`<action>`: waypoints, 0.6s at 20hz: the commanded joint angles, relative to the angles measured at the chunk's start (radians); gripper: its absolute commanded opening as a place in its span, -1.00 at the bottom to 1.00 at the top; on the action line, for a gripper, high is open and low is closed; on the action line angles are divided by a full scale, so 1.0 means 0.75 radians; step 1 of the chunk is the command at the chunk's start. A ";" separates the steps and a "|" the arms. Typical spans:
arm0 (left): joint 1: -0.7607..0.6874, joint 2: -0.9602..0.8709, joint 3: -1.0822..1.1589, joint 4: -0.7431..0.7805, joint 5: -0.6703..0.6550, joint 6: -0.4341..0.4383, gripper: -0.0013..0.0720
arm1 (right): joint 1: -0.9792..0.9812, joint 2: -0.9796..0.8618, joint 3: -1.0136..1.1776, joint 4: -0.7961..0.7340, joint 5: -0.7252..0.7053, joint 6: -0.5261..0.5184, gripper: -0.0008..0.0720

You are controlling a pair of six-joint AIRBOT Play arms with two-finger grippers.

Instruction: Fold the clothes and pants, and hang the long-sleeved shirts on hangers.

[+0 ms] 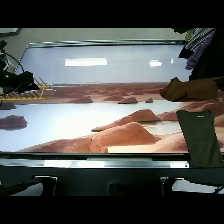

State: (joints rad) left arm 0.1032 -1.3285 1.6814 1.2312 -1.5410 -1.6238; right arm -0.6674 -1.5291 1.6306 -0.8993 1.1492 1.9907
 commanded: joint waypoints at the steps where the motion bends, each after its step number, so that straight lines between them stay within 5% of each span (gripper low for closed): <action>1: 0.001 0.000 -0.001 0.001 0.000 0.001 -0.92 | -0.072 0.058 0.002 -0.100 0.007 0.229 -0.90; 6: 0.001 0.000 -0.001 0.001 0.000 0.001 -0.92 | -0.070 0.127 0.002 -0.243 0.075 0.442 -0.90; 12: 0.001 -0.001 -0.001 0.001 0.000 0.000 -0.92 | -0.070 0.167 0.002 -0.535 0.420 0.492 -0.90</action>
State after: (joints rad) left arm 0.1032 -1.3285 1.6814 1.2312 -1.5410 -1.6238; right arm -0.7185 -1.4174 1.6310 -1.1652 1.3231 2.3295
